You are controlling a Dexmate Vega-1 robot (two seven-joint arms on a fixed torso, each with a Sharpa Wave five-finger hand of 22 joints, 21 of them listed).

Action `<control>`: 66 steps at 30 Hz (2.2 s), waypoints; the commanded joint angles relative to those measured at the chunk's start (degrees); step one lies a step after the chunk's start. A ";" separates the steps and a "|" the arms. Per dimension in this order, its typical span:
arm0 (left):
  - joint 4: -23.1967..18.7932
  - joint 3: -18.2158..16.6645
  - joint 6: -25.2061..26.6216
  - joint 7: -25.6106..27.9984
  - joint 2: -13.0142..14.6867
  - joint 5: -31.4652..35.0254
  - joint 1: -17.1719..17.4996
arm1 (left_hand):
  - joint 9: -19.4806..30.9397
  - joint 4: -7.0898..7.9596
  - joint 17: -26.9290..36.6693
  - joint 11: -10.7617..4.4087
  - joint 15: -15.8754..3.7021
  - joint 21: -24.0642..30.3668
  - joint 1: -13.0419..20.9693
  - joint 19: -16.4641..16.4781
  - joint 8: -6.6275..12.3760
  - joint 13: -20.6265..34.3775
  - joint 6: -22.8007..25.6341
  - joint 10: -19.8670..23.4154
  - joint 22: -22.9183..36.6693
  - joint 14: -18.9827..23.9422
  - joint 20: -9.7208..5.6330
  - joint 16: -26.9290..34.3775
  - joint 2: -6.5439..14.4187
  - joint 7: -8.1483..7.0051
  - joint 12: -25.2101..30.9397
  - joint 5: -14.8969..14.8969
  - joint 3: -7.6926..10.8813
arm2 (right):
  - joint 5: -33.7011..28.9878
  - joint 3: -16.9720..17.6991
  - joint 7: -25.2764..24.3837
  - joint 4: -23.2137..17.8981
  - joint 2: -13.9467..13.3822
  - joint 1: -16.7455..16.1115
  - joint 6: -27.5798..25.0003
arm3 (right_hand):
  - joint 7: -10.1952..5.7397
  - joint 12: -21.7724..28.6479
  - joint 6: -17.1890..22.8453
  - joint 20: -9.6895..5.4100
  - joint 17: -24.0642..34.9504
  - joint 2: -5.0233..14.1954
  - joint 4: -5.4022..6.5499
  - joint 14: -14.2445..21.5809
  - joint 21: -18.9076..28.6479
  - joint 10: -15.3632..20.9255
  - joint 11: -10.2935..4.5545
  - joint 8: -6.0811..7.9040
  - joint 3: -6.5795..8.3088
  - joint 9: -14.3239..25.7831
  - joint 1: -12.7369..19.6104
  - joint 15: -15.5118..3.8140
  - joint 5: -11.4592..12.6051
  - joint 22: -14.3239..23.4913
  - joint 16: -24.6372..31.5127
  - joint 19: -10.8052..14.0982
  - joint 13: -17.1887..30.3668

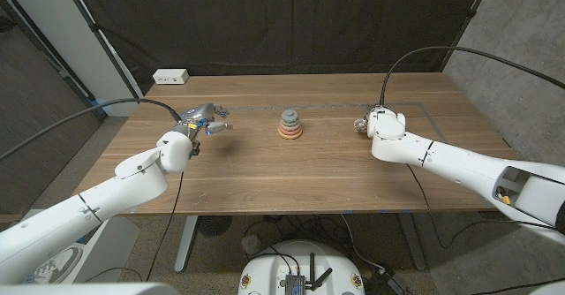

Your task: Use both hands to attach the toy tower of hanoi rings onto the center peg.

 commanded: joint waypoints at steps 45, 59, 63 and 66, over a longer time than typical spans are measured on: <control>-0.32 -0.01 0.07 -0.08 0.19 -0.94 -0.10 | 0.42 -0.22 0.86 0.12 -3.61 -0.07 -1.65 0.02 -0.19 0.47 1.22 1.13 0.67 0.31 -7.67 -0.02 1.18 0.45 0.07 0.25 2.46 | 6.45 2.10 -6.70 -0.21 -0.50 -2.69 2.25 | -1.83 3.53 11.31 -6.16 5.22 4.12 -0.21 12.57 1.81 17.61 -3.94 4.56 2.35 -0.02 6.61 -4.38 0.03 1.50 8.46 11.41 2.13; -0.56 -0.27 -0.08 -0.04 0.46 -1.02 0.03 | 0.49 -0.34 0.88 0.18 -3.61 -0.17 -1.77 0.10 -0.22 0.48 1.30 1.17 0.50 0.28 -7.67 -0.02 1.06 0.40 -0.04 0.27 2.82 | 5.66 3.15 -7.49 -4.72 -2.43 -3.45 1.65 | -1.75 3.53 12.46 -6.16 5.15 4.30 -0.25 13.01 1.77 18.90 -3.85 5.02 2.71 -0.02 6.92 -4.36 -0.03 1.71 8.96 12.09 2.50; -0.75 -0.34 0.09 0.10 0.57 -0.88 0.20 | 0.51 -0.37 0.83 0.14 -3.62 -0.02 -1.79 0.19 -0.23 0.47 1.32 1.22 0.66 0.27 -7.69 -0.05 1.03 0.37 -0.06 0.27 2.90 | 5.12 3.33 -7.70 -6.37 -3.16 -3.78 1.40 | -1.89 3.52 12.93 -6.16 5.21 4.38 -0.22 13.18 1.71 19.31 -3.86 5.27 2.81 0.09 6.98 -4.34 -0.07 1.72 9.16 12.21 2.62; -0.68 -0.46 -0.02 0.29 0.51 -0.97 0.34 | 0.52 -0.48 0.93 0.07 -3.62 -0.12 -1.71 0.19 -0.23 0.42 1.35 1.30 0.50 0.39 -7.69 0.08 0.90 0.31 -0.07 0.28 2.96 | 4.70 3.34 -7.53 -7.40 -3.54 -3.86 0.97 | -1.81 3.49 13.08 -6.15 5.30 4.42 -0.19 13.32 1.69 19.58 -4.04 5.42 2.90 0.23 6.99 -4.34 -0.10 1.79 9.38 12.31 2.77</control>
